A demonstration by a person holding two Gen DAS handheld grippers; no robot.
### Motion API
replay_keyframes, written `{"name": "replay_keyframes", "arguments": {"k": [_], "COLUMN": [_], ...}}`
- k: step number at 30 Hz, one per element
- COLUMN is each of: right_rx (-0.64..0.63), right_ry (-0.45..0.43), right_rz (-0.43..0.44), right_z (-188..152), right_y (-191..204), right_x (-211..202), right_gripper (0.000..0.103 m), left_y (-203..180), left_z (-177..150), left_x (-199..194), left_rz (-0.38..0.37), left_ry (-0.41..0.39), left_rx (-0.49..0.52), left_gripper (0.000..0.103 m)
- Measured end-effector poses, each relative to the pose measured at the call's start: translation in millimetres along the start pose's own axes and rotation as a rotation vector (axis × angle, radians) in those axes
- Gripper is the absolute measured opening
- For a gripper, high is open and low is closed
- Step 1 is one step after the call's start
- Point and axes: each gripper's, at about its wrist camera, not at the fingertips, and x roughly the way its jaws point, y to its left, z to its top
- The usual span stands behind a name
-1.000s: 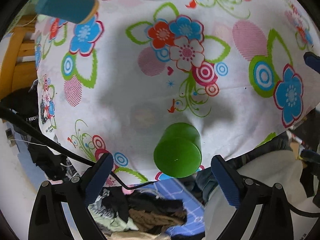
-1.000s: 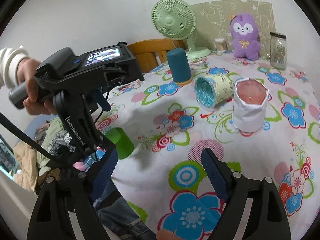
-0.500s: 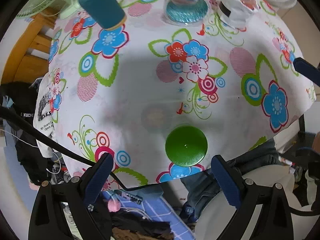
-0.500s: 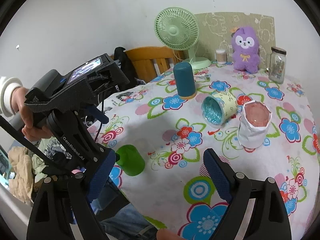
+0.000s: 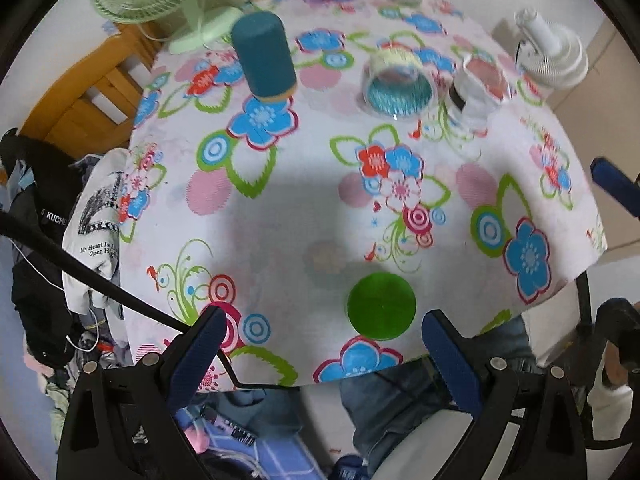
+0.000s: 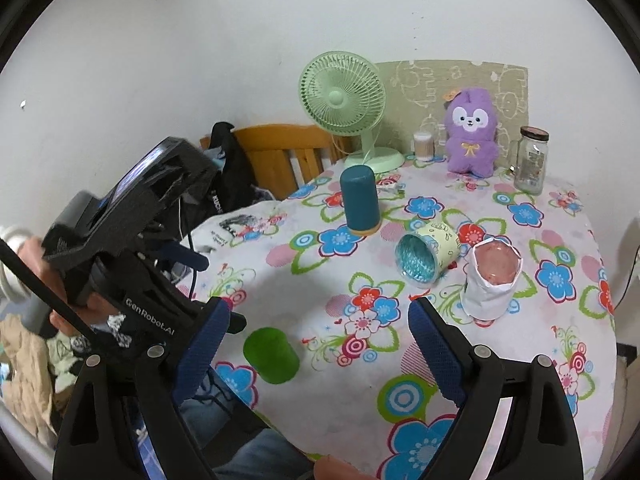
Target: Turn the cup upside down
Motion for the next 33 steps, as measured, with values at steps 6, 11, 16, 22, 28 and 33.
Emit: {"name": "replay_keyframes", "arguments": {"k": [6, 11, 16, 22, 28, 33], "right_rx": [0.007, -0.006, -0.034, -0.060, -0.085, -0.096], "right_ry": [-0.040, -0.052, -0.081, -0.123, -0.171, -0.197], "right_rz": [-0.043, -0.067, -0.101, -0.137, -0.166, -0.173], "right_z": [3.2, 4.2, 4.6, 5.6, 5.0, 3.1], "right_y": [6.8, 12.9, 20.4, 29.3, 36.7, 40.5], "right_x": [-5.0, -7.0, -12.0, -18.8, -27.9, -29.4], "right_gripper": [0.093, 0.093, 0.093, 0.093, 0.094, 0.096], "left_y": [7.2, 7.1, 0.2, -8.6, -4.1, 5.2], "left_z": [-10.8, -15.1, -22.0, -31.5, -46.1, -58.0], "left_x": [-12.8, -23.4, -33.0, -38.5, -47.5, -51.7], "left_rz": [0.007, 0.018, 0.028, 0.061, 0.119, 0.150], "left_ry": [-0.122, -0.270, -0.433, -0.555, -0.681, -0.755], "left_rx": [-0.043, -0.077, -0.114, -0.158, -0.249, -0.325], "left_gripper": [0.099, 0.099, 0.100, 0.101, 0.103, 0.103]}}
